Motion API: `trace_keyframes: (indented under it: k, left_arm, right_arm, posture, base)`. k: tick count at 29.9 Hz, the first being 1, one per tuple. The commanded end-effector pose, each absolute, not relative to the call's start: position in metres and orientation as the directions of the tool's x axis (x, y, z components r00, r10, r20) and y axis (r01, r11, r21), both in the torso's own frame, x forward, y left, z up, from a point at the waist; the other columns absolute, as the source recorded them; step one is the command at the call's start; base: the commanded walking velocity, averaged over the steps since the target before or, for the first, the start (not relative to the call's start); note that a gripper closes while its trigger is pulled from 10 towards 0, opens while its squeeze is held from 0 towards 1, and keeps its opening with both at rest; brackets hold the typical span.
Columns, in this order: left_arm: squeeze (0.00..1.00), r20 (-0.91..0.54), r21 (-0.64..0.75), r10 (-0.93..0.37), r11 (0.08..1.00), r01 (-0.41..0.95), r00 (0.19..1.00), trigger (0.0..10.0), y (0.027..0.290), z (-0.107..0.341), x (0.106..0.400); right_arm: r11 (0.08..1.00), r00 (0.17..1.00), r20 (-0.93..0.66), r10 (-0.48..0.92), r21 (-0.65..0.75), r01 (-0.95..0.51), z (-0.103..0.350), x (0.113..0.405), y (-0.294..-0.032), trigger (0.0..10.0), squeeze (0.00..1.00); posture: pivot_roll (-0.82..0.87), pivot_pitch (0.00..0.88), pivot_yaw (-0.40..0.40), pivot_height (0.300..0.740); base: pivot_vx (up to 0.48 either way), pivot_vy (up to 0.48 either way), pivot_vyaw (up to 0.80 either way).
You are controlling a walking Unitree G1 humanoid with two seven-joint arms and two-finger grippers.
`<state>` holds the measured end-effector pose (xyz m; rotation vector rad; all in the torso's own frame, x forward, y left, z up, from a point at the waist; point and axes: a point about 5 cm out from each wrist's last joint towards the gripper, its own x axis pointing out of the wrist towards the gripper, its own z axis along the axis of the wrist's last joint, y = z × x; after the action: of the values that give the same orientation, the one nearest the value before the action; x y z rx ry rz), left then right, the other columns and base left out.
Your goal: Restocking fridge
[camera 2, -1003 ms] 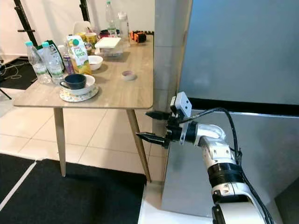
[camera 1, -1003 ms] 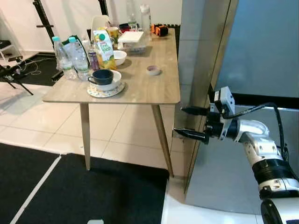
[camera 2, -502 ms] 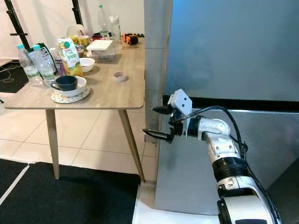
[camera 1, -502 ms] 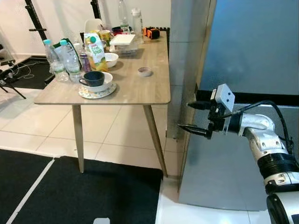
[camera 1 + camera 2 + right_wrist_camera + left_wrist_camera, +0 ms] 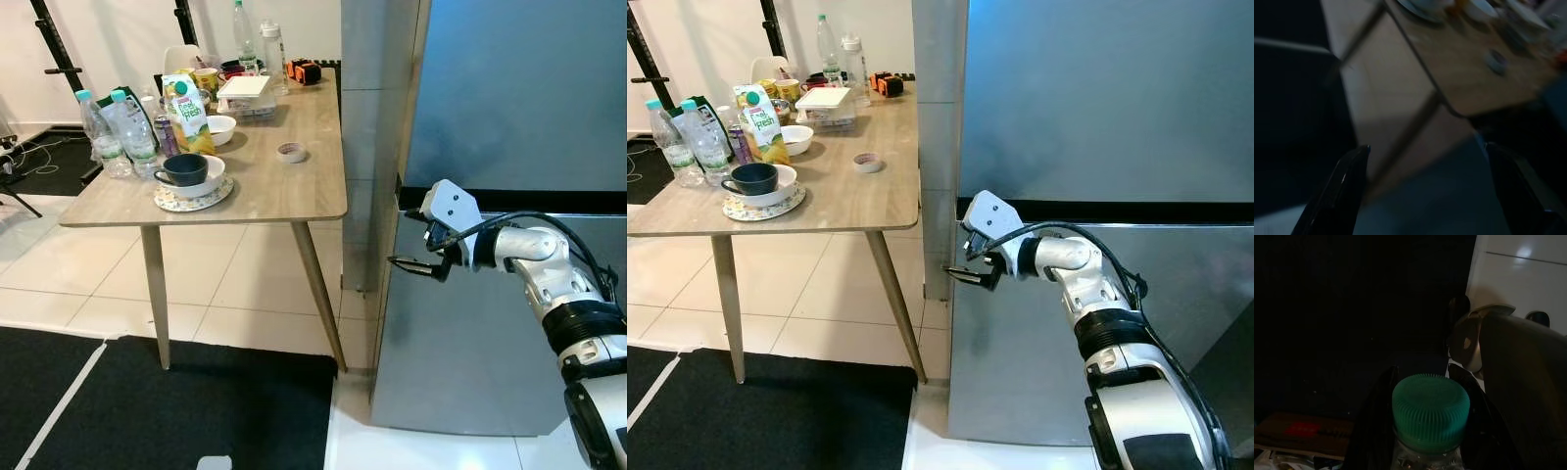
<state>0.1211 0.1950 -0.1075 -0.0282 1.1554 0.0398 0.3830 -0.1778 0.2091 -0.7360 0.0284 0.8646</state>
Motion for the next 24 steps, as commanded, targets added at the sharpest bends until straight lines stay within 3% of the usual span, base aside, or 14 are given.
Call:
trace_keyframes:
  k: [1,12,19,20,24]
  left_arm:
    - [0.00,-0.918,0.013,0.035,0.998,-0.058,0.394,10.0,0.202,-0.107,0.119]
    - [0.00,-0.920,0.004,0.025,0.999,-0.054,0.391,10.0,0.194,-0.108,0.119]
    - [0.00,-0.919,0.007,0.028,0.998,-0.057,0.393,10.0,0.197,-0.108,0.119]
    - [0.00,-0.919,0.015,0.038,0.998,-0.062,0.393,10.0,0.206,-0.107,0.117]
    - [0.00,-0.919,0.024,0.050,0.997,-0.070,0.391,10.0,0.218,-0.106,0.113]
  right_arm:
    - [0.400,0.694,-0.328,0.641,-0.629,-0.666,0.213,0.387,-0.180,10.0,0.00]
    - [0.380,0.767,-0.362,0.530,-0.707,-0.596,0.216,0.397,-0.183,10.0,0.00]
    - [0.277,0.686,-0.447,0.574,-0.683,-0.676,0.209,0.393,-0.177,10.0,0.00]
    - [0.197,0.617,-0.511,0.598,-0.653,-0.731,0.205,0.389,-0.174,10.0,0.00]
    - [0.091,0.529,-0.610,0.590,-0.600,-0.795,0.199,0.384,-0.175,10.0,0.00]
  posture:
    - [-0.11,0.000,0.007,0.740]
    - [-0.11,0.000,0.004,0.740]
    - [-0.11,0.000,0.004,0.740]
    - [-0.11,0.000,0.007,0.740]
    - [-0.11,0.000,0.005,0.740]
  base:
    - [0.000,0.000,0.00]
    - [0.000,0.000,0.00]
    - [0.000,0.000,0.00]
    - [0.000,0.000,0.00]
    - [0.000,0.000,0.00]
